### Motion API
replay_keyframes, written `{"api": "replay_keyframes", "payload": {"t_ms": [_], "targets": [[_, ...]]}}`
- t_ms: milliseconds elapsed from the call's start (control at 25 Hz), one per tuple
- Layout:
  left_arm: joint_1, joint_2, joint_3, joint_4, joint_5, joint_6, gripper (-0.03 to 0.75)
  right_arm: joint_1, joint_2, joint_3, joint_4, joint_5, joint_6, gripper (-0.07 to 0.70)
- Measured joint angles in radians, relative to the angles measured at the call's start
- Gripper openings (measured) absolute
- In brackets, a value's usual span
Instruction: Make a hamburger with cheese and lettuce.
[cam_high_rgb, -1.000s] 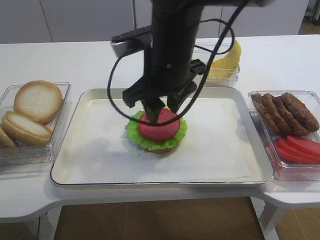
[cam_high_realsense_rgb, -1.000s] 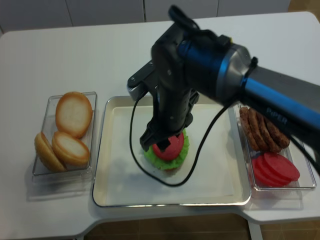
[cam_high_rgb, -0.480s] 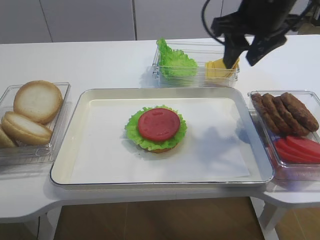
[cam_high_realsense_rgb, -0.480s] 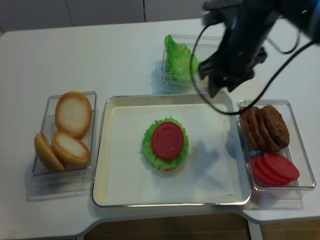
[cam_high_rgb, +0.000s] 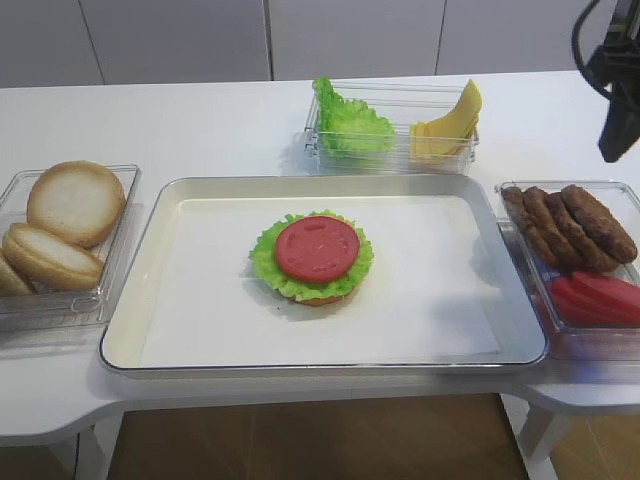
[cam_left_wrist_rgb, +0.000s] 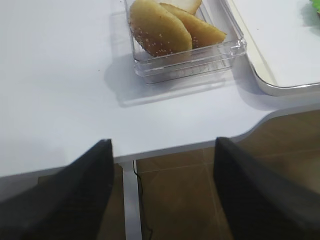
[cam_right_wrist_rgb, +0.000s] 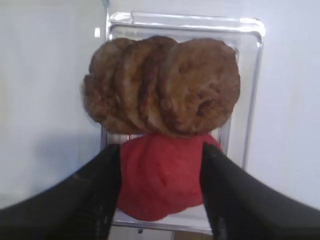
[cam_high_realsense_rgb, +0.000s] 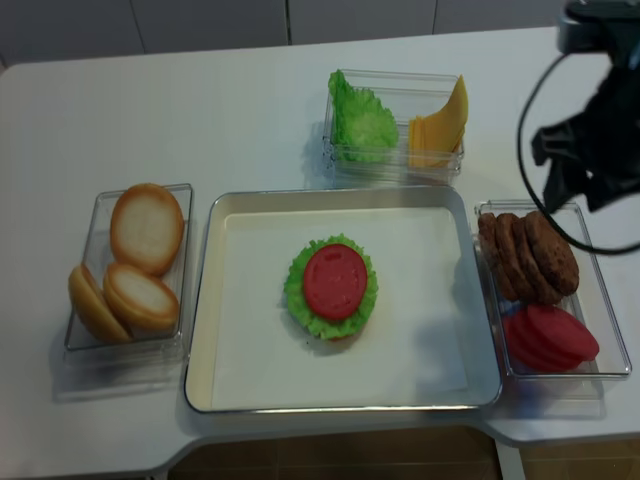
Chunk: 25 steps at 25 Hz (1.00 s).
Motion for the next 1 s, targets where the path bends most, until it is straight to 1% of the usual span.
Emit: {"api": "replay_keyframes", "payload": {"t_ms": [120, 280, 400, 480, 760, 920, 1000], "targets": [[0.0, 0.0, 0.0, 0.0, 0.0, 0.0, 0.468, -0.016, -0.078, 0.081, -0.01, -0.01, 0.0, 0.403], [0.0, 0.0, 0.0, 0.0, 0.0, 0.0, 0.468, -0.015, -0.184, 0.175, -0.023, -0.021, 0.0, 0.403], [0.0, 0.0, 0.0, 0.0, 0.0, 0.0, 0.468, -0.015, -0.279, 0.232, -0.049, -0.025, 0.002, 0.403], [0.0, 0.0, 0.0, 0.0, 0.0, 0.0, 0.468, -0.015, -0.349, 0.264, -0.064, -0.025, 0.021, 0.403], [0.0, 0.0, 0.0, 0.0, 0.0, 0.0, 0.468, -0.015, -0.636, 0.369, -0.077, 0.007, 0.125, 0.403], [0.0, 0.0, 0.0, 0.0, 0.0, 0.0, 0.468, -0.015, -0.815, 0.441, -0.089, 0.038, 0.139, 0.403], [0.0, 0.0, 0.0, 0.0, 0.0, 0.0, 0.468, -0.015, -0.904, 0.472, -0.102, 0.043, 0.14, 0.403]]}}
